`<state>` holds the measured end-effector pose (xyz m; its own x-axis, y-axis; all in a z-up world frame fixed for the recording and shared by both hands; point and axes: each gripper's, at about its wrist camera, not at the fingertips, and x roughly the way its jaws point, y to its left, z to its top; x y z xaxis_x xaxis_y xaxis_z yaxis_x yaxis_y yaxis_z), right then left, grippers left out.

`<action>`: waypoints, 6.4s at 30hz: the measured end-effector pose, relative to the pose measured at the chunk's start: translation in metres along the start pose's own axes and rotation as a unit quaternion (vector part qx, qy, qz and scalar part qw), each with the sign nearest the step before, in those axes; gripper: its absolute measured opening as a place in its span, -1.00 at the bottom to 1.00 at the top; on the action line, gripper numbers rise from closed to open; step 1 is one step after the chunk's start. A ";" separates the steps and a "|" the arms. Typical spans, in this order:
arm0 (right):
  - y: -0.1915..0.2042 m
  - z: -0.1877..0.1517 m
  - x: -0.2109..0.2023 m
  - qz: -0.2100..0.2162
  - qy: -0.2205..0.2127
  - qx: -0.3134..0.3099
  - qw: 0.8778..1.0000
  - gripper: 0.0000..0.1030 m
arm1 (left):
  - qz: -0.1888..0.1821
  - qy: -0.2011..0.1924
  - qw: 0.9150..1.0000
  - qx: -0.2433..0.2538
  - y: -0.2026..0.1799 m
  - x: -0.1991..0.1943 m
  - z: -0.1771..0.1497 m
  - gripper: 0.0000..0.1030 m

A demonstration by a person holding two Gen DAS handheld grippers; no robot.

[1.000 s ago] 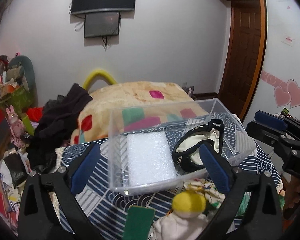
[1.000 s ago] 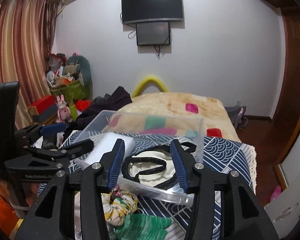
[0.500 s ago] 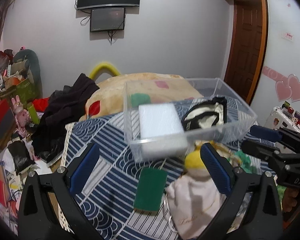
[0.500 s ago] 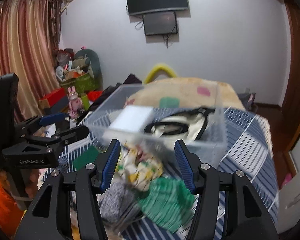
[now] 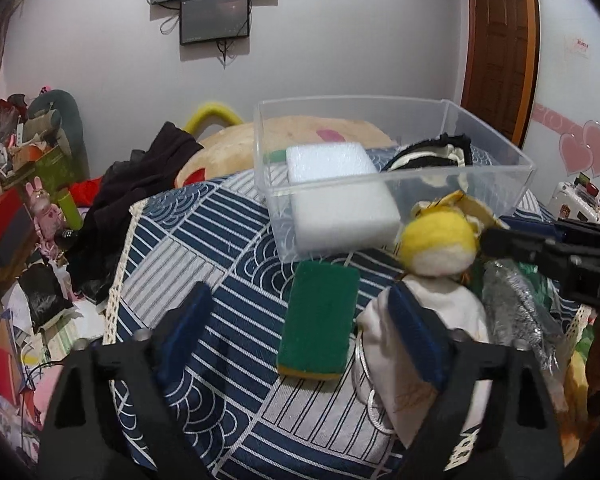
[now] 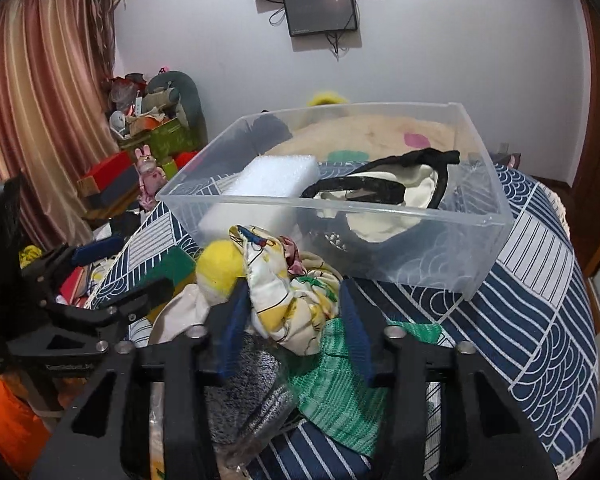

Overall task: Organize soft objects
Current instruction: 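Grasp the green sponge with the left tool while the right tool grasps the yellow floral cloth, then place the sponge onto the foam with the left tool while the right tool drops the cloth in the box, then grasp the green knitted glove with the right tool while the left tool grasps the yellow-white ball toy, then drop the glove into the box with the right tool while the left tool drops the ball in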

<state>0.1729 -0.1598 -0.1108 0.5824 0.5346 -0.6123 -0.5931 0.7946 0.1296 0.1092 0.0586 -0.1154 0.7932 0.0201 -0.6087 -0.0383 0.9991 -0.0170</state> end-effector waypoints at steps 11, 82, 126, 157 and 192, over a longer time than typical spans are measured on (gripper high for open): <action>-0.006 -0.003 -0.022 -0.008 -0.027 0.008 1.000 -0.76 | -0.018 0.019 1.000 -0.011 0.001 0.014 -0.005 -0.05; -0.027 0.050 -0.001 -0.094 -0.047 -0.006 0.994 -0.58 | -0.034 -0.013 0.999 -0.008 -0.028 0.048 0.084 0.08; -0.023 -0.029 -0.012 -0.065 0.014 -0.006 0.998 -0.13 | -0.122 0.041 0.991 -0.029 -0.067 0.044 0.032 -0.11; -0.034 0.002 -0.082 -0.070 -0.102 0.002 0.992 -0.72 | -0.086 -0.093 0.991 -0.035 -0.034 -0.043 0.055 -0.14; -0.024 0.053 -0.008 -0.108 -0.072 -0.020 0.991 -0.72 | -0.065 -0.040 0.997 -0.001 -0.054 0.042 0.079 -0.13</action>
<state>0.2117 -0.1677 -0.0681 0.7695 0.3913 -0.5047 -0.4657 0.8846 -0.0242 0.1922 0.0085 -0.0776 0.8373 -0.1068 -0.5363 0.0665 0.9934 -0.0940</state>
